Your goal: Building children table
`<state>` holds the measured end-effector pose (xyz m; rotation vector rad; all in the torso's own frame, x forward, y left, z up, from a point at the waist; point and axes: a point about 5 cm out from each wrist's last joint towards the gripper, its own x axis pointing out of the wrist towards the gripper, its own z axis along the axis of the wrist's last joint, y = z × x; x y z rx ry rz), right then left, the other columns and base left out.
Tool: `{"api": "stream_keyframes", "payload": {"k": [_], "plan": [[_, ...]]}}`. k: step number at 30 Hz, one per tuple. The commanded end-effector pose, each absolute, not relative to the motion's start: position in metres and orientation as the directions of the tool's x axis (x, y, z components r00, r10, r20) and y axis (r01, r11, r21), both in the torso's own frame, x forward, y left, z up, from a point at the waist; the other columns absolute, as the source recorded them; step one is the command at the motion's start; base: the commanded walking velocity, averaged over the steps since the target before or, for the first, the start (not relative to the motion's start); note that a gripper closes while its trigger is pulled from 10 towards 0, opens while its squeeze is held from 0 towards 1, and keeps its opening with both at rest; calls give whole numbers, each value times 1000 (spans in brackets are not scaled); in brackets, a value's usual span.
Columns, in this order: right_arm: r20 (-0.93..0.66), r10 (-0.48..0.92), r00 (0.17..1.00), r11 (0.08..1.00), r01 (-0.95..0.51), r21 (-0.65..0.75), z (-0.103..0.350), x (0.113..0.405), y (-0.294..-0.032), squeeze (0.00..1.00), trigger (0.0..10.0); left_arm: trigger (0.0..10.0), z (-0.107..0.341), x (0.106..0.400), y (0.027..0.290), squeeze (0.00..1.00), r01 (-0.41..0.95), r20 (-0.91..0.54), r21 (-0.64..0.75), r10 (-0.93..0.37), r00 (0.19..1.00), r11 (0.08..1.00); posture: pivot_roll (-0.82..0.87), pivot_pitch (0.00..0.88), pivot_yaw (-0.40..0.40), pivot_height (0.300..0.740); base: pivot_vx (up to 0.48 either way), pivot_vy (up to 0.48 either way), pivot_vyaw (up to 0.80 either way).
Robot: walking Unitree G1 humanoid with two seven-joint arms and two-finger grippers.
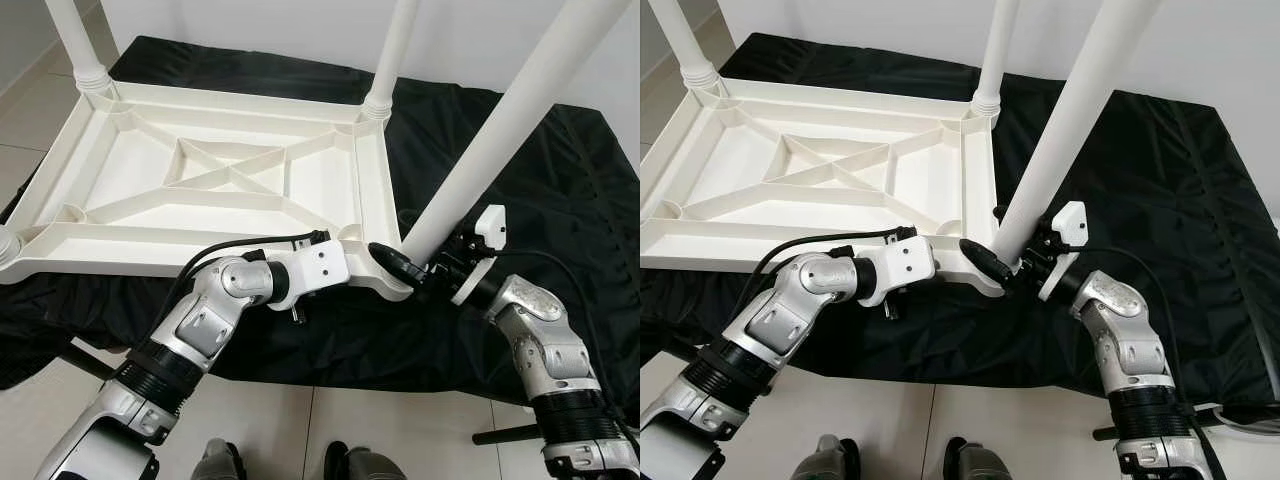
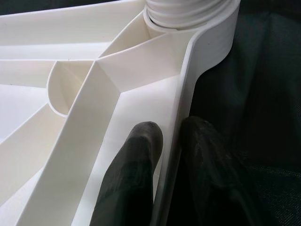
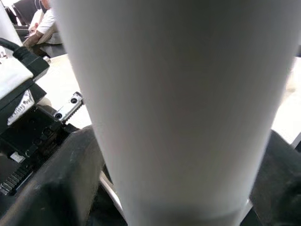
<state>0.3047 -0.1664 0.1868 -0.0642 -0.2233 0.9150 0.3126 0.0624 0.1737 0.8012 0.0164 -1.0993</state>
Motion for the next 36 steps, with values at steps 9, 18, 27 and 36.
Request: {"api": "stream_keyframes", "payload": {"k": [9, 18, 27, 36], "plan": [[146, 813, 563, 582, -798, -160, 181, 308, -166, 0, 0, 10000, 187, 310, 59, 0, 759, -356, 622, -795, 492, 191, -42, 181, -51, 740, 0, 0, 0], [148, 815, 560, 578, -802, -153, 179, 306, -163, 0, 10000, 10000, 188, 311, 60, 0, 757, -352, 623, -793, 497, 197, -43, 188, -53, 740, 0, 0, 0], [173, 783, 597, 618, -778, -112, 178, 295, -156, 0, 10000, 10000, 188, 311, 60, 0, 755, -349, 624, -792, 501, 203, -47, 190, -59, 740, 0, 0, 0], [204, 722, 662, 687, -720, -96, 179, 287, -153, 0, 10000, 10000, 189, 311, 60, 0, 755, -347, 623, -792, 503, 207, -54, 194, -61, 740, 0, 0, 0]]}}
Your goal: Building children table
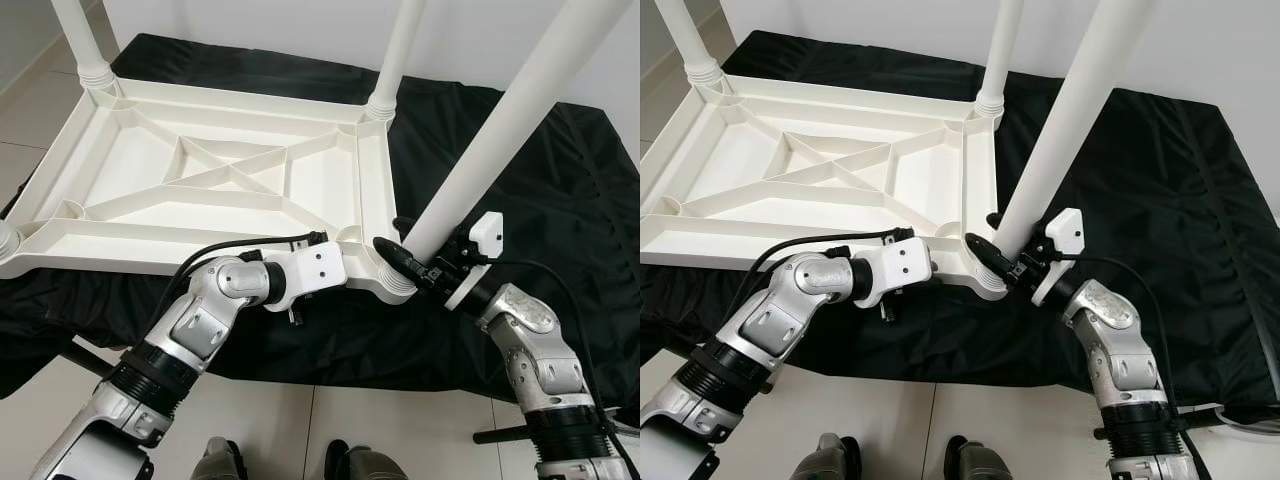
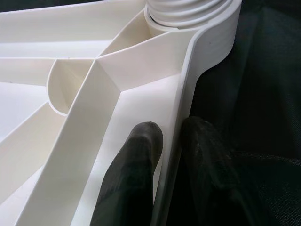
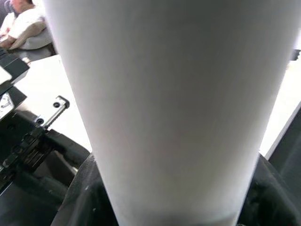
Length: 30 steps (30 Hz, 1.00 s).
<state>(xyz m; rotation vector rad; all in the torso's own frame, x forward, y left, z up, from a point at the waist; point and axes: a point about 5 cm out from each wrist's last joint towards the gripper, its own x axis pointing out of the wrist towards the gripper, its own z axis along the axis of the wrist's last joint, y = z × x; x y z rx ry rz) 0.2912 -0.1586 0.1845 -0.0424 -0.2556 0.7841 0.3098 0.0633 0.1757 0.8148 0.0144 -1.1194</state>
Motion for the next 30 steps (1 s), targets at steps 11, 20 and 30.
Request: {"api": "stream_keyframes", "payload": {"k": [11, 20, 30], "plan": [[216, 584, 782, 807, -587, -57, 176, 275, -149, 0, 10000, 10000, 189, 310, 60, 0, 758, -347, 619, -793, 500, 207, -57, 202, -62, 740, 0, 0, 0], [222, 462, 859, 883, -468, -28, 174, 269, -143, 0, 10000, 10000, 188, 310, 61, 0, 759, -351, 616, -789, 504, 211, -57, 205, -61, 740, 0, 0, 0], [225, 313, 923, 946, -324, 16, 174, 265, -134, 0, 10000, 10000, 188, 310, 61, 0, 760, -354, 615, -788, 504, 210, -51, 209, -59, 740, 0, 0, 0]]}}
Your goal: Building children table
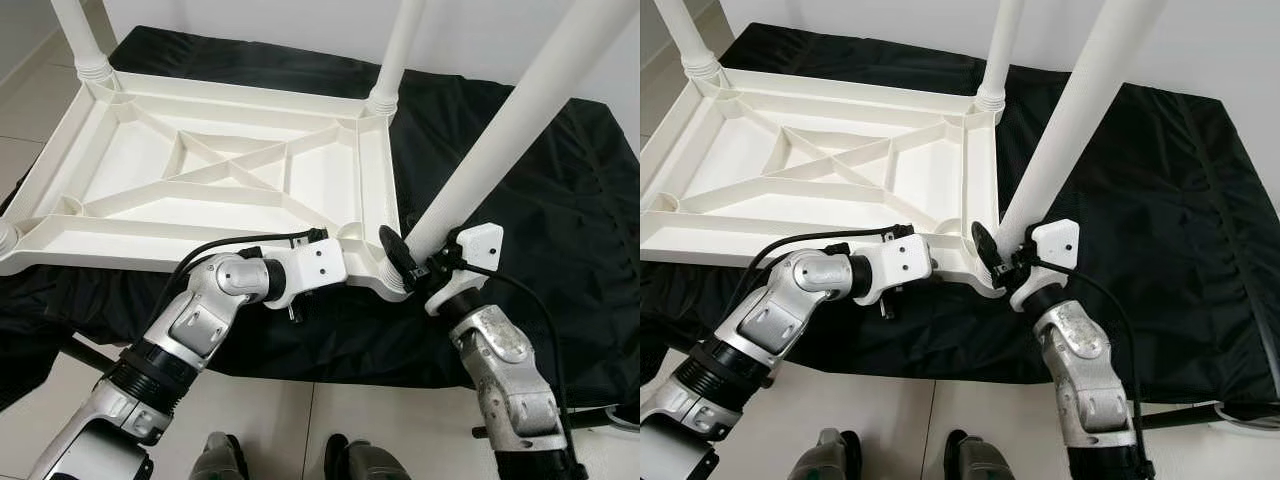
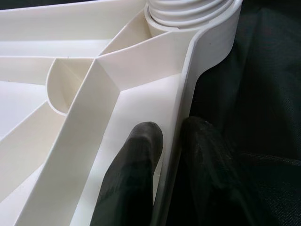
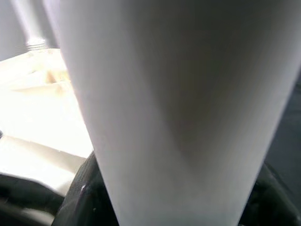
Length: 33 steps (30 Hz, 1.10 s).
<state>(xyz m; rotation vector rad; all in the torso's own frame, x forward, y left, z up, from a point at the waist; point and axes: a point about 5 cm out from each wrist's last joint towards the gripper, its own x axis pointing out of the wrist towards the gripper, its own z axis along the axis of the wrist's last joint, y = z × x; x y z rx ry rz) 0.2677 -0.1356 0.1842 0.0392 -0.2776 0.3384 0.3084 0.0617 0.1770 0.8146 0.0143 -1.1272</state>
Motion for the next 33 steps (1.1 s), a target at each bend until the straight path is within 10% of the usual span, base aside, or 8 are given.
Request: {"api": "stream_keyframes", "payload": {"k": [1, 33], "plan": [[225, 313, 923, 946, -324, 16, 174, 265, -134, 0, 10000, 10000, 188, 310, 61, 0, 760, -354, 615, -788, 504, 210, -51, 209, -59, 740, 0, 0, 0], [167, -134, 977, 990, 125, 66, 169, 267, -129, 0, 10000, 10000, 188, 309, 61, 0, 759, -354, 616, -787, 505, 210, -40, 185, -70, 740, 0, 0, 0]]}}
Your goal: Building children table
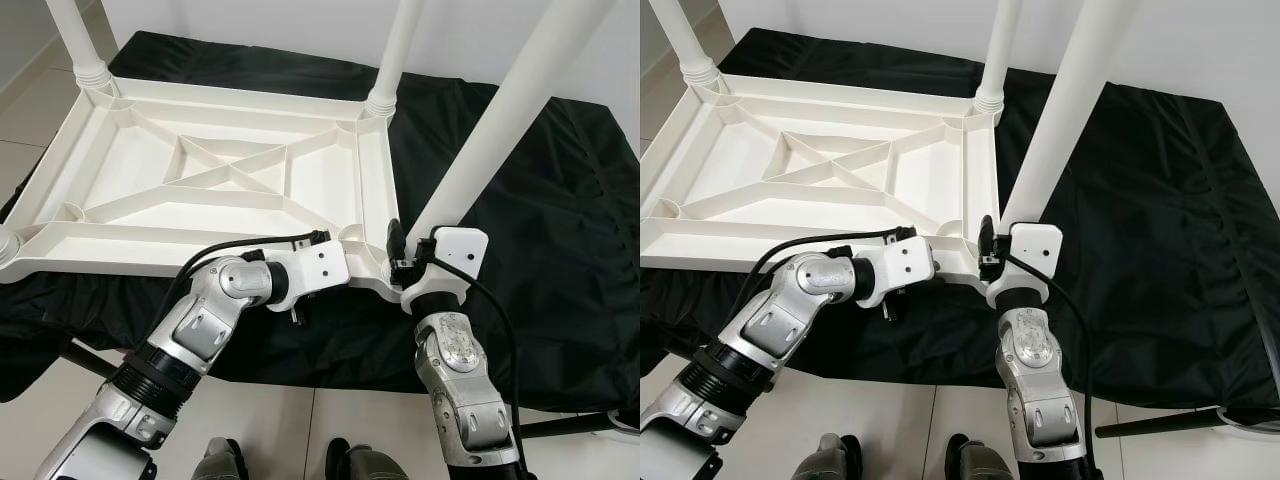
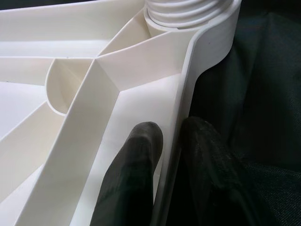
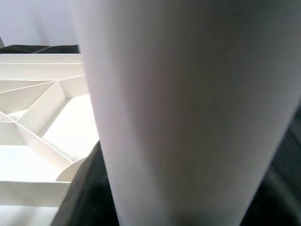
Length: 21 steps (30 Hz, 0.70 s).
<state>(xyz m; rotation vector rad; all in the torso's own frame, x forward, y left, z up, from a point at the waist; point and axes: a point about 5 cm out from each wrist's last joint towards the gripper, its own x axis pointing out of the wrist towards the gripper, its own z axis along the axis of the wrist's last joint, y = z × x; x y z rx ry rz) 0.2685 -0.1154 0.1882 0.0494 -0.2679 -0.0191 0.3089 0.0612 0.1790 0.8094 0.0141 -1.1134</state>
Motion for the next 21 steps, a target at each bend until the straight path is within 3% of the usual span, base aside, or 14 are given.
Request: {"api": "stream_keyframes", "payload": {"k": [1, 2, 4, 5, 20, 21], "plan": [[167, -134, 977, 990, 125, 66, 169, 267, -129, 0, 10000, 10000, 188, 309, 61, 0, 759, -354, 616, -787, 505, 210, -40, 185, -70, 740, 0, 0, 0], [166, -132, 977, 990, 122, 66, 168, 267, -129, 569, 10000, 10000, 188, 309, 61, 0, 758, -354, 617, -787, 506, 210, -40, 185, -70, 740, 0, 0, 0], [166, -132, 977, 990, 122, 66, 168, 267, -129, 569, 10000, 10000, 188, 309, 61, 0, 758, -354, 617, -787, 506, 210, -40, 185, -70, 740, 0, 0, 0], [163, -123, 979, 991, 113, 68, 168, 268, -129, 1000, 10000, 10000, 188, 309, 60, 0, 758, -353, 617, -787, 506, 211, -39, 182, -72, 740, 0, 0, 0], [222, 117, 968, 990, -131, 50, 176, 274, -128, 1000, 10000, 10000, 188, 309, 59, 0, 757, -349, 619, -789, 505, 211, -41, 173, -74, 740, 0, 0, 0], [232, 187, 955, 979, -201, 39, 178, 276, -129, 0, 10000, 10000, 188, 309, 59, 0, 756, -349, 619, -789, 505, 211, -42, 172, -73, 740, 0, 0, 0]]}}
